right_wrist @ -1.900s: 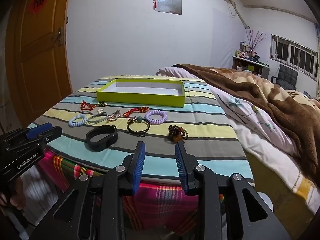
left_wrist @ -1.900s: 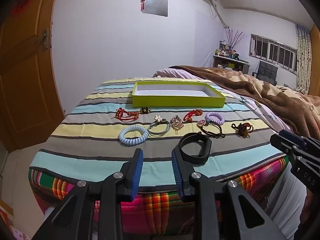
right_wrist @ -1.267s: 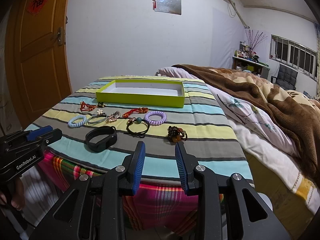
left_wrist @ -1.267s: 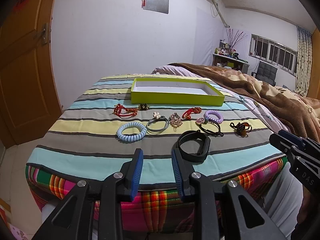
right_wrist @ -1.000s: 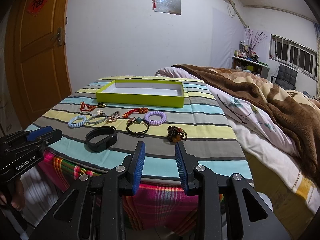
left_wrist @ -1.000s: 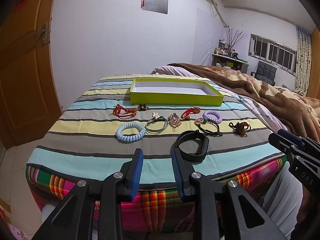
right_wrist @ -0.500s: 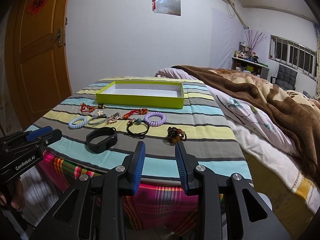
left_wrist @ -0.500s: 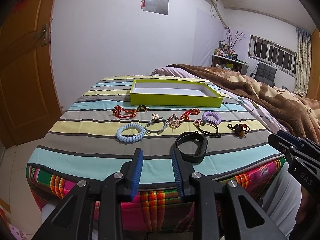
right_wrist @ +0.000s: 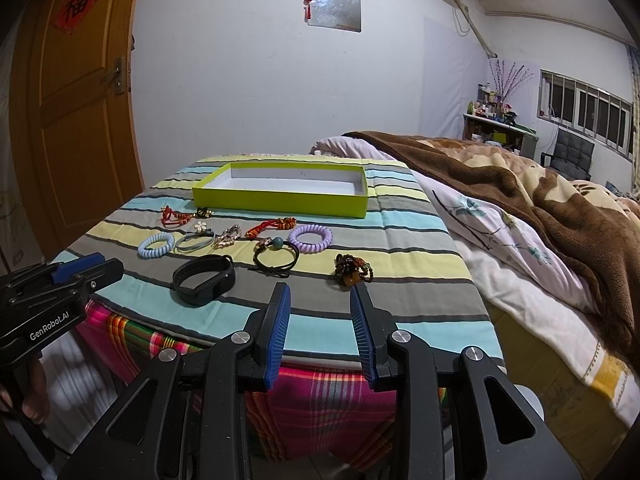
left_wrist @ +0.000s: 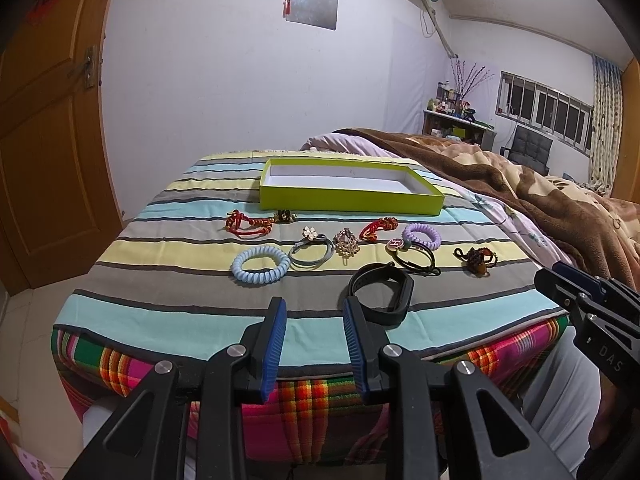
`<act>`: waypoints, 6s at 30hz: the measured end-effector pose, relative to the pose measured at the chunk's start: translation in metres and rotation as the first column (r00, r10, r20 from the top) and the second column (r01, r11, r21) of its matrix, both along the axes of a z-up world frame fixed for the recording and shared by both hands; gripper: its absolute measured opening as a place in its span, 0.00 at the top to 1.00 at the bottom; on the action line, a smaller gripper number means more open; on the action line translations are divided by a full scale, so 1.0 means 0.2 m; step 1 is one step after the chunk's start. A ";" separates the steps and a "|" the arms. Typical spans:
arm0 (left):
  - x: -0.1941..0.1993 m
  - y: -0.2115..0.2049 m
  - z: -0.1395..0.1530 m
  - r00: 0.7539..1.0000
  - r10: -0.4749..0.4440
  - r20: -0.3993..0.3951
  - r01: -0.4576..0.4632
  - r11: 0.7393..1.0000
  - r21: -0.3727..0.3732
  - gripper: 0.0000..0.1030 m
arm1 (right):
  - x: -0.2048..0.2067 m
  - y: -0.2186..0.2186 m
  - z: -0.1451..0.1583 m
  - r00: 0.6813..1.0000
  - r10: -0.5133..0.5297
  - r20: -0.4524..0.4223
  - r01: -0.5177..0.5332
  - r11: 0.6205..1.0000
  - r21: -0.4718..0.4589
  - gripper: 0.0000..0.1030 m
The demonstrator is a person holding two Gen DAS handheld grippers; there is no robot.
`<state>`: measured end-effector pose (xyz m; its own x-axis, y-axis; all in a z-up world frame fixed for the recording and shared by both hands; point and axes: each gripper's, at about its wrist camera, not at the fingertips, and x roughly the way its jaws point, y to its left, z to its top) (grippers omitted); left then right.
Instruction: Organize jewelry
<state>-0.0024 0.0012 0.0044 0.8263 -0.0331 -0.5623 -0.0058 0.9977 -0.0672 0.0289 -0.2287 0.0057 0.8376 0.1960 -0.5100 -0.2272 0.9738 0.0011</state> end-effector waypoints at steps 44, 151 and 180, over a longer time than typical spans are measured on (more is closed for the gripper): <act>0.22 -0.03 -0.06 0.996 -0.059 -0.072 0.057 0.998 -0.031 0.71 | 0.14 -0.04 -0.03 0.999 -0.014 -0.031 0.014 1.000 0.008 0.69; 1.82 0.26 -0.10 0.968 0.033 -0.250 -0.018 0.998 0.065 0.90 | 1.74 0.17 -0.13 0.950 0.088 -0.301 -0.091 0.996 0.004 0.69; 0.88 0.15 0.18 1.000 -0.004 -0.022 0.004 0.999 0.033 0.87 | 0.81 0.03 0.17 0.991 0.103 -0.087 -0.097 0.993 0.071 0.68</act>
